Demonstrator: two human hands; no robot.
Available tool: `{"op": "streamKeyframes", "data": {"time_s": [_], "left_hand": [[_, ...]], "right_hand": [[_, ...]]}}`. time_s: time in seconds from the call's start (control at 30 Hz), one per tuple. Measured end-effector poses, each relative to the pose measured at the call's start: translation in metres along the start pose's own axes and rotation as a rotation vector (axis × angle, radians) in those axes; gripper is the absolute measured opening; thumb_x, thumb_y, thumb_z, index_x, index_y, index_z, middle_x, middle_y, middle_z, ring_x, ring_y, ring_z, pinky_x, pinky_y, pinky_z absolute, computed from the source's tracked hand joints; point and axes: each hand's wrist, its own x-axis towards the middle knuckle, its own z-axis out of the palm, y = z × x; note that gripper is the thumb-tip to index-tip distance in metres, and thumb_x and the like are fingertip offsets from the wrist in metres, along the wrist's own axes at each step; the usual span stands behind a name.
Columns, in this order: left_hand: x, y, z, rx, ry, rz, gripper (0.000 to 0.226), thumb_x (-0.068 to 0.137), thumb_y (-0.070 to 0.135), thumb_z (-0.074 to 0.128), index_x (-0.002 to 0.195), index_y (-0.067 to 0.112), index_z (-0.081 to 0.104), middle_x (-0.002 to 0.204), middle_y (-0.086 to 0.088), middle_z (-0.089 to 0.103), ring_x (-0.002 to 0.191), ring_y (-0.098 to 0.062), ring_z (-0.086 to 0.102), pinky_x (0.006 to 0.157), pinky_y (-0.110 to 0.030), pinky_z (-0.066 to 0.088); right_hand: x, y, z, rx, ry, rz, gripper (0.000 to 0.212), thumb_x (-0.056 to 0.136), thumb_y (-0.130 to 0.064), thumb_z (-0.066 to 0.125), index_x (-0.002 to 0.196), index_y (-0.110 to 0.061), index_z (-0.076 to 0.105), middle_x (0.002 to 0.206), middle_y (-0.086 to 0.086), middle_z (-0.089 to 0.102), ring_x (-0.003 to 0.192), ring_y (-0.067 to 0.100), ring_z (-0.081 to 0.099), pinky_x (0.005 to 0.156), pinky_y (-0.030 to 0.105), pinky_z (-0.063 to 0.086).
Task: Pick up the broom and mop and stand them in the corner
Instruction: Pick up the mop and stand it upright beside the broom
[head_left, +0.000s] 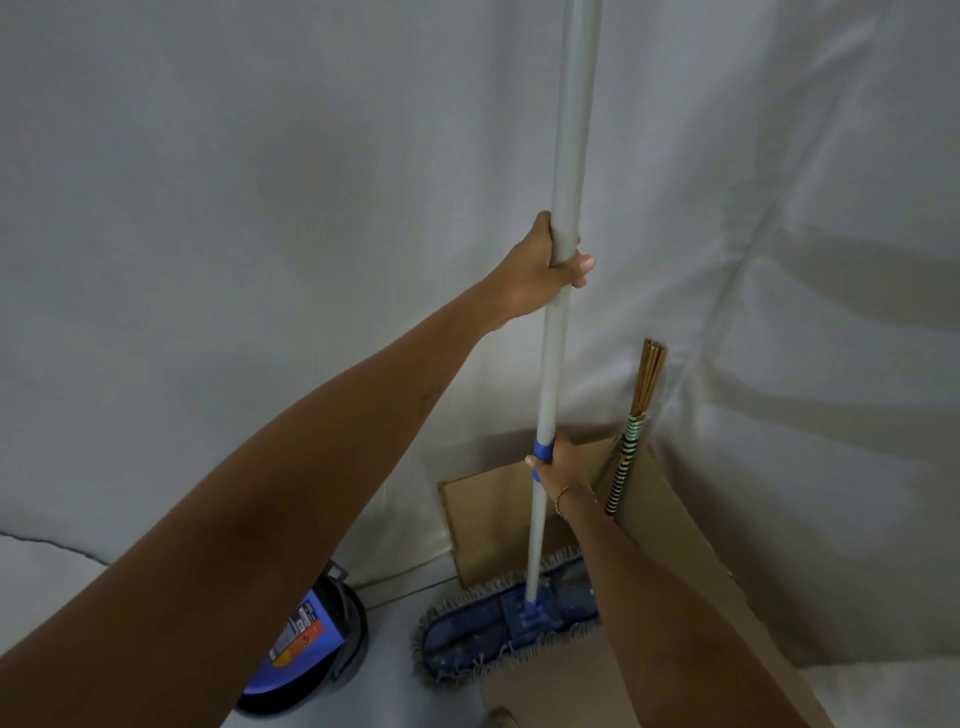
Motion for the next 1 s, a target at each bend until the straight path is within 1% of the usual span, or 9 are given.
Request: {"op": "streamKeyframes", "data": {"time_s": [0.1, 0.2, 0.3, 0.37, 0.53, 0.63, 0.8, 0.9, 1.0], "left_hand": [[0.005, -0.021, 0.004, -0.036, -0.028, -0.031, 0.032, 0.083, 0.021, 0.068, 0.104, 0.014, 0.046, 0.096, -0.004, 0.063, 0.096, -0.022, 0.064, 0.083, -0.030, 0.052], [0.014, -0.042, 0.008, -0.061, -0.024, -0.063, 0.034, 0.081, 0.019, 0.072, 0.106, 0.013, 0.050, 0.100, -0.002, 0.062, 0.094, -0.018, 0.062, 0.081, -0.026, 0.052], [0.021, -0.058, 0.011, -0.072, 0.017, -0.100, 0.035, 0.079, 0.020, 0.073, 0.107, 0.013, 0.053, 0.101, -0.002, 0.065, 0.097, -0.020, 0.065, 0.085, -0.027, 0.054], [0.024, -0.070, 0.012, -0.078, 0.036, -0.127, 0.033, 0.079, 0.020, 0.073, 0.107, 0.013, 0.055, 0.100, -0.002, 0.066, 0.099, -0.023, 0.066, 0.089, -0.029, 0.054], [0.029, -0.098, 0.024, -0.051, 0.017, -0.154, 0.029, 0.084, 0.021, 0.067, 0.109, 0.013, 0.056, 0.108, -0.008, 0.065, 0.104, -0.025, 0.064, 0.090, -0.028, 0.053], [0.034, -0.105, 0.026, -0.089, 0.055, -0.129, 0.028, 0.080, 0.024, 0.067, 0.104, 0.015, 0.057, 0.112, -0.016, 0.066, 0.107, -0.029, 0.065, 0.096, -0.037, 0.053], [0.046, -0.113, 0.022, -0.085, 0.094, -0.132, 0.022, 0.082, 0.021, 0.064, 0.102, 0.014, 0.056, 0.102, -0.010, 0.068, 0.098, -0.024, 0.068, 0.098, -0.042, 0.052], [0.052, -0.120, 0.016, -0.136, 0.098, -0.129, 0.022, 0.086, 0.013, 0.063, 0.105, 0.008, 0.056, 0.097, -0.009, 0.066, 0.089, -0.021, 0.066, 0.096, -0.039, 0.054], [0.055, -0.125, 0.013, -0.179, 0.113, -0.137, 0.025, 0.087, 0.011, 0.063, 0.109, 0.005, 0.056, 0.097, -0.008, 0.065, 0.089, -0.020, 0.066, 0.092, -0.032, 0.055]], "right_hand": [[0.013, 0.014, 0.007, 0.018, -0.011, 0.037, 0.035, 0.081, -0.010, 0.068, 0.110, 0.003, 0.055, 0.099, 0.019, 0.062, 0.093, 0.031, 0.059, 0.093, 0.045, 0.052], [0.028, 0.028, 0.014, 0.021, -0.030, 0.059, 0.034, 0.079, -0.008, 0.070, 0.107, 0.005, 0.056, 0.091, 0.014, 0.058, 0.085, 0.025, 0.054, 0.092, 0.049, 0.053], [0.040, 0.033, 0.022, 0.023, -0.032, 0.072, 0.035, 0.079, -0.007, 0.070, 0.110, 0.004, 0.056, 0.103, 0.023, 0.064, 0.087, 0.025, 0.055, 0.091, 0.044, 0.052], [0.045, 0.037, 0.027, 0.032, -0.041, 0.093, 0.036, 0.079, -0.007, 0.070, 0.111, 0.004, 0.056, 0.108, 0.023, 0.064, 0.095, 0.031, 0.061, 0.091, 0.043, 0.052], [0.058, 0.057, 0.040, 0.031, -0.059, 0.126, 0.035, 0.080, -0.008, 0.070, 0.109, 0.005, 0.056, 0.108, 0.024, 0.064, 0.102, 0.037, 0.062, 0.090, 0.043, 0.052], [0.065, 0.057, 0.039, 0.034, -0.075, 0.119, 0.035, 0.081, -0.008, 0.069, 0.111, 0.004, 0.056, 0.109, 0.023, 0.064, 0.102, 0.036, 0.062, 0.089, 0.041, 0.051], [0.077, 0.056, 0.038, 0.035, -0.081, 0.107, 0.034, 0.079, -0.010, 0.070, 0.109, 0.000, 0.057, 0.107, 0.021, 0.065, 0.098, 0.033, 0.062, 0.086, 0.039, 0.052], [0.085, 0.056, 0.042, 0.045, -0.078, 0.097, 0.033, 0.079, -0.009, 0.071, 0.106, 0.001, 0.057, 0.105, 0.022, 0.065, 0.086, 0.027, 0.058, 0.079, 0.034, 0.048], [0.088, 0.057, 0.045, 0.060, -0.070, 0.093, 0.033, 0.078, -0.009, 0.071, 0.106, 0.002, 0.057, 0.105, 0.023, 0.065, 0.083, 0.024, 0.055, 0.079, 0.033, 0.048]]}}
